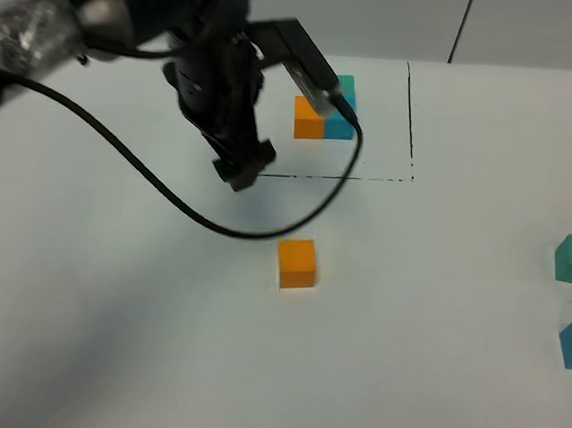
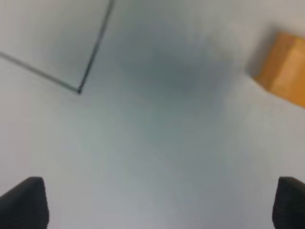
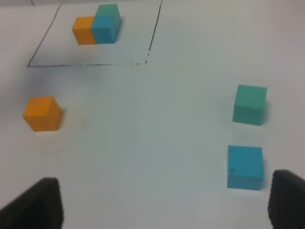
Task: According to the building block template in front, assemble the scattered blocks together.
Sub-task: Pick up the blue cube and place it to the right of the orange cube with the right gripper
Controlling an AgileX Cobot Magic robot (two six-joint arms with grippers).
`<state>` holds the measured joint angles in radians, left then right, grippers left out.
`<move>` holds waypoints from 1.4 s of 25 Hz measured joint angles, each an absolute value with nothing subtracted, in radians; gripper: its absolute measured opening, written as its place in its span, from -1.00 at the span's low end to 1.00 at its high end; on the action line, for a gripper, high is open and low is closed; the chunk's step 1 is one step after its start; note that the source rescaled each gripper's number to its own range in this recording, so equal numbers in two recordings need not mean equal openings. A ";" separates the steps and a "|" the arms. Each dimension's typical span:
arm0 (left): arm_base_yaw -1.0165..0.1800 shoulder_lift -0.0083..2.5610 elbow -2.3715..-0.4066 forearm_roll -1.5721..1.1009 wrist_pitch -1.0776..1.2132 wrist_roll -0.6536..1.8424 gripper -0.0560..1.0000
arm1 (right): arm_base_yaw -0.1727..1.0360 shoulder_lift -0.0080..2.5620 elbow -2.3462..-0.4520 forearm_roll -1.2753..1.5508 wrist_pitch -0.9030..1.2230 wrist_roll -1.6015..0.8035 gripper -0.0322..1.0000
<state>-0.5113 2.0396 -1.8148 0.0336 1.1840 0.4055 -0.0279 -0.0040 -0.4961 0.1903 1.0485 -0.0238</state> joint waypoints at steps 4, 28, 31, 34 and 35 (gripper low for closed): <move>-0.361 1.869 -1.672 -0.040 1.112 0.395 1.00 | -0.028 -0.004 -0.496 0.190 1.048 -0.024 0.52; -0.207 0.611 -0.811 0.172 1.036 -0.195 0.91 | -0.028 -0.004 -0.496 0.190 1.048 -0.024 0.51; -0.207 0.474 -0.698 0.153 1.032 -0.197 0.89 | -0.028 -0.004 -0.496 0.190 1.048 -0.024 0.51; -0.207 0.336 -0.607 0.092 1.025 -0.172 0.86 | -0.028 -0.004 -0.496 0.190 1.048 -0.024 0.51; -0.207 0.291 -0.581 0.069 1.025 -0.155 0.85 | -0.028 -0.004 -0.496 0.190 1.048 -0.024 0.51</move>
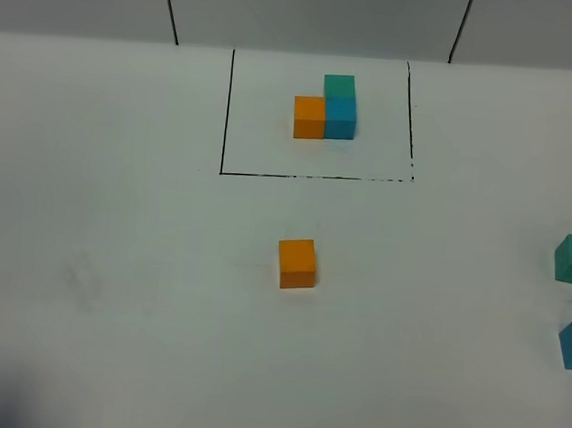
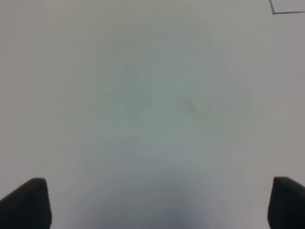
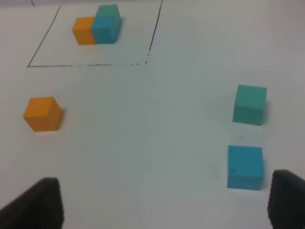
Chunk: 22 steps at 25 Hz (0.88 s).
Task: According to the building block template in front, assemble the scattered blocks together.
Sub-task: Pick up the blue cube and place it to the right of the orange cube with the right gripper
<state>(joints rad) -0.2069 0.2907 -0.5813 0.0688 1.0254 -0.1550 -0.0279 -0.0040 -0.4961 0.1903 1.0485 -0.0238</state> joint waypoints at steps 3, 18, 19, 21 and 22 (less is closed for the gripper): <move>-0.207 0.169 -0.534 0.012 1.027 -0.096 0.84 | -0.028 -0.004 -0.496 0.190 1.048 -0.023 0.51; -0.206 -0.005 -0.505 -0.065 1.056 0.016 0.57 | -0.028 -0.004 -0.496 0.189 1.048 -0.020 0.51; -0.203 -0.005 -0.505 -0.065 1.056 0.017 0.51 | -0.028 -0.004 -0.496 0.189 1.048 -0.020 0.51; -0.182 -0.005 -0.505 -0.065 1.056 0.017 0.40 | -0.028 -0.004 -0.496 0.189 1.048 -0.020 0.51; -0.159 -0.005 -0.505 -0.065 1.056 0.017 0.33 | -0.028 -0.004 -0.496 0.189 1.048 -0.020 0.51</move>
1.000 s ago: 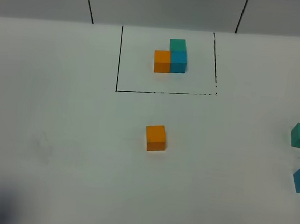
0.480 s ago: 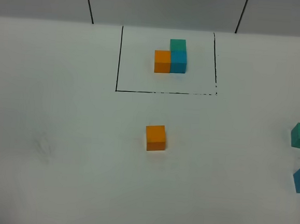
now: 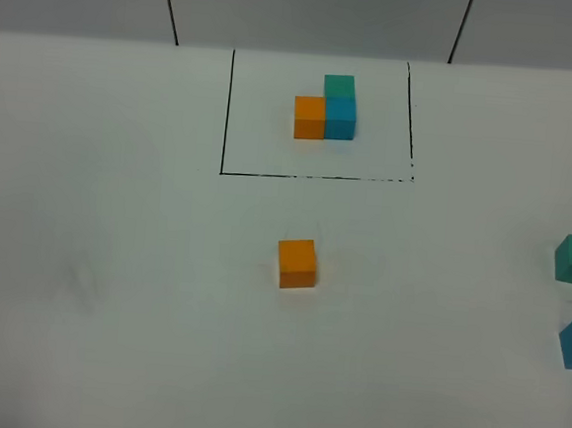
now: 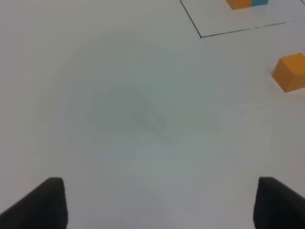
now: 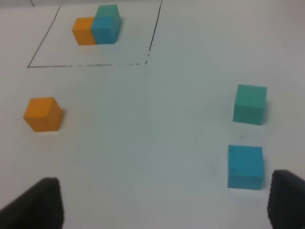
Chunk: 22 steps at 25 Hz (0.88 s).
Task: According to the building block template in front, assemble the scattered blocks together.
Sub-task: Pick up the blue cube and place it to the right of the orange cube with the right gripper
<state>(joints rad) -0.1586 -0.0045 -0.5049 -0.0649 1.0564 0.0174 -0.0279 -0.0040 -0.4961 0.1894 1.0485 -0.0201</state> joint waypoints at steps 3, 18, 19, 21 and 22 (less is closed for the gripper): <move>-0.071 -0.006 -0.505 -0.065 1.056 0.018 0.17 | -0.028 -0.004 -0.496 0.189 1.048 -0.020 0.51; -0.011 -0.007 -0.505 -0.109 1.056 0.021 -0.10 | -0.028 -0.004 -0.496 0.189 1.048 -0.017 0.51; -0.011 -0.007 -0.505 -0.109 1.056 0.022 -0.10 | -0.028 -0.004 -0.496 0.189 1.048 -0.017 0.51; -0.011 -0.007 -0.505 -0.110 1.056 0.022 -0.10 | -0.028 -0.004 -0.496 0.189 1.048 -0.017 0.51; -0.011 -0.007 -0.505 -0.110 1.056 0.022 -0.10 | -0.028 -0.004 -0.496 0.189 1.048 -0.017 0.51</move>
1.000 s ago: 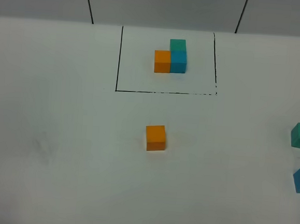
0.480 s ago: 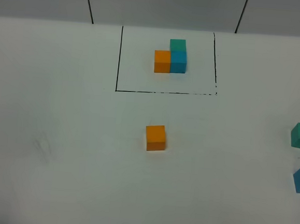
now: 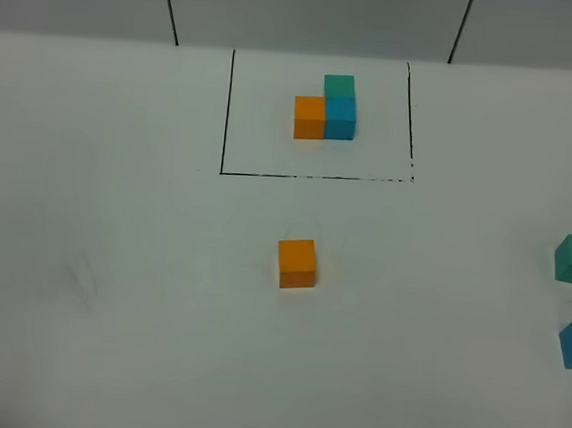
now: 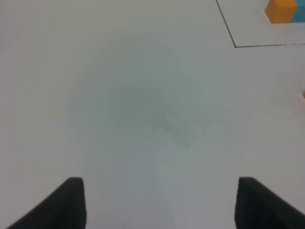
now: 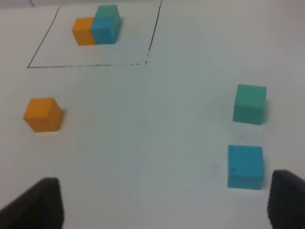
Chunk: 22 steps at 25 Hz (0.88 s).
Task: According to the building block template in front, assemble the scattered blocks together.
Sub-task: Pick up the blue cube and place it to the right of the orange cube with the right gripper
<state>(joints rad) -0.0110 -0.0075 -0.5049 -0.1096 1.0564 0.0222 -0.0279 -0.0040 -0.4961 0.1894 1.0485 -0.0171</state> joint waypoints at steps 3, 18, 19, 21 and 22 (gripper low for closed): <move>-0.011 -0.007 -0.505 -0.110 1.056 0.022 -0.11 | -0.028 -0.004 -0.496 0.189 1.048 -0.017 0.51; -0.011 -0.007 -0.505 -0.110 1.056 0.022 -0.11 | -0.028 0.080 -0.508 0.187 1.076 0.083 0.51; -0.011 -0.007 -0.505 -0.110 1.056 0.022 -0.11 | -0.028 0.119 -0.508 0.175 1.076 0.101 0.51; -0.011 -0.007 -0.505 -0.110 1.056 0.022 -0.11 | -0.028 0.213 -0.509 0.145 1.077 0.126 0.51; -0.011 -0.007 -0.505 -0.110 1.056 0.022 -0.11 | -0.028 0.277 -0.509 0.131 1.075 0.132 0.51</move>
